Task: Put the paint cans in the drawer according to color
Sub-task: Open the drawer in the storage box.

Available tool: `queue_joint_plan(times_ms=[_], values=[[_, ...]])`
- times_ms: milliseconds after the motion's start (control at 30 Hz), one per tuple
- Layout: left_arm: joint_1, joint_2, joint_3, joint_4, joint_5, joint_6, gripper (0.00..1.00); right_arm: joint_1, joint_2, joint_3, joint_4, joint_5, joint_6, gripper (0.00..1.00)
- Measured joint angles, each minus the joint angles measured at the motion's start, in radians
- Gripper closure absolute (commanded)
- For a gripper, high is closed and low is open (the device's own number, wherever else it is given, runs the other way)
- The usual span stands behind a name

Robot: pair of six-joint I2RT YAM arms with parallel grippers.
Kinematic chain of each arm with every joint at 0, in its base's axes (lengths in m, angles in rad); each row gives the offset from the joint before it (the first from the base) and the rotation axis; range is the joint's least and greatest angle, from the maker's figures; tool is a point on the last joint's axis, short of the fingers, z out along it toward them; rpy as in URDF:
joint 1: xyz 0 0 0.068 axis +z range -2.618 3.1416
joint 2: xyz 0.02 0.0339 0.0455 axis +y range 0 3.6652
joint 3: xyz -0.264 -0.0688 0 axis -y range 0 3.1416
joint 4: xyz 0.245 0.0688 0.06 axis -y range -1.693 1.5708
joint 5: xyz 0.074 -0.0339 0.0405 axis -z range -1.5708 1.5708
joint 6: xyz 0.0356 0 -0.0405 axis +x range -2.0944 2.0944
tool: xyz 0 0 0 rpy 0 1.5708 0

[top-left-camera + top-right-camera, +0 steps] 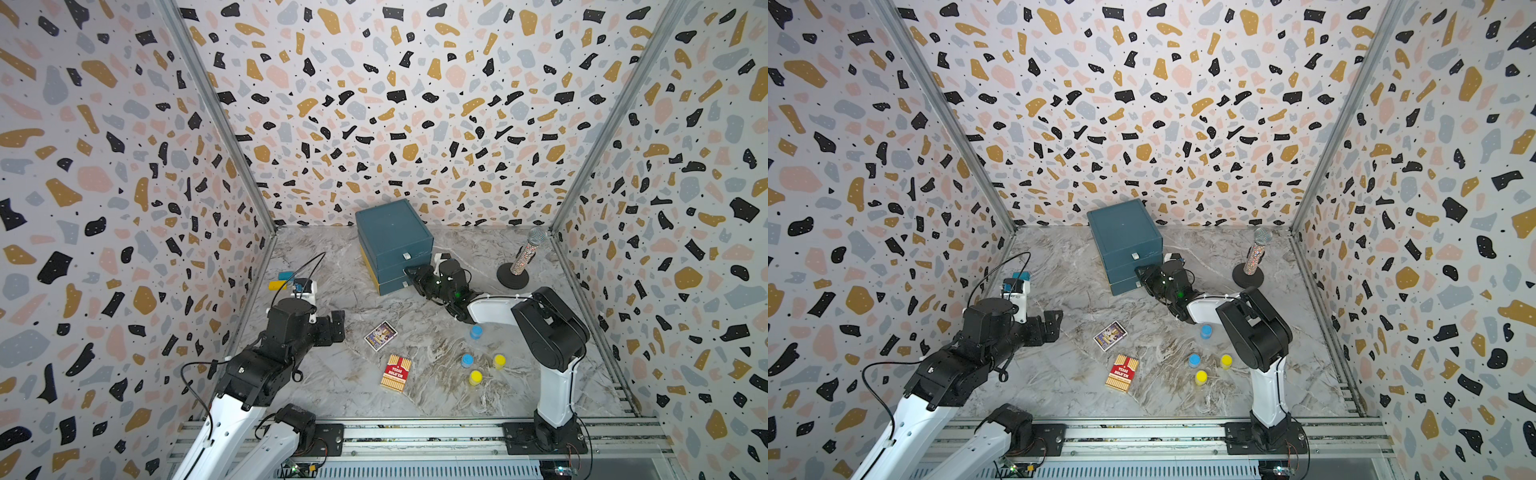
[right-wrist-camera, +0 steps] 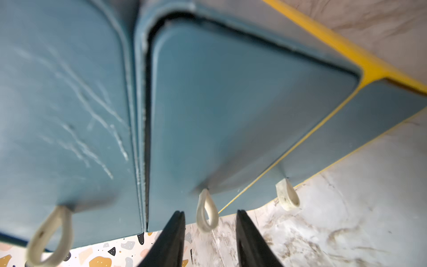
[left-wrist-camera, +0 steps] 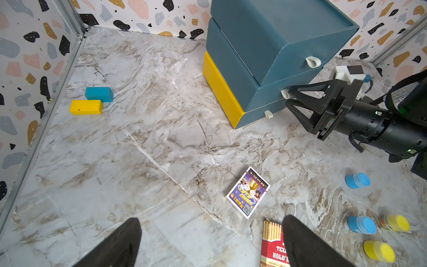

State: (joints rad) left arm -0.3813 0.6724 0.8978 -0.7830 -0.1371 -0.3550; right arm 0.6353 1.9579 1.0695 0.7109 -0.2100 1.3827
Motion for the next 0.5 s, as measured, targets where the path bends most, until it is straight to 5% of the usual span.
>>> queue_joint_plan(times_ms=[500], values=[[0.000,0.000,0.000,0.000,0.000,0.000,0.02,0.002,0.018,0.037,-0.003,0.009,0.016,0.78]])
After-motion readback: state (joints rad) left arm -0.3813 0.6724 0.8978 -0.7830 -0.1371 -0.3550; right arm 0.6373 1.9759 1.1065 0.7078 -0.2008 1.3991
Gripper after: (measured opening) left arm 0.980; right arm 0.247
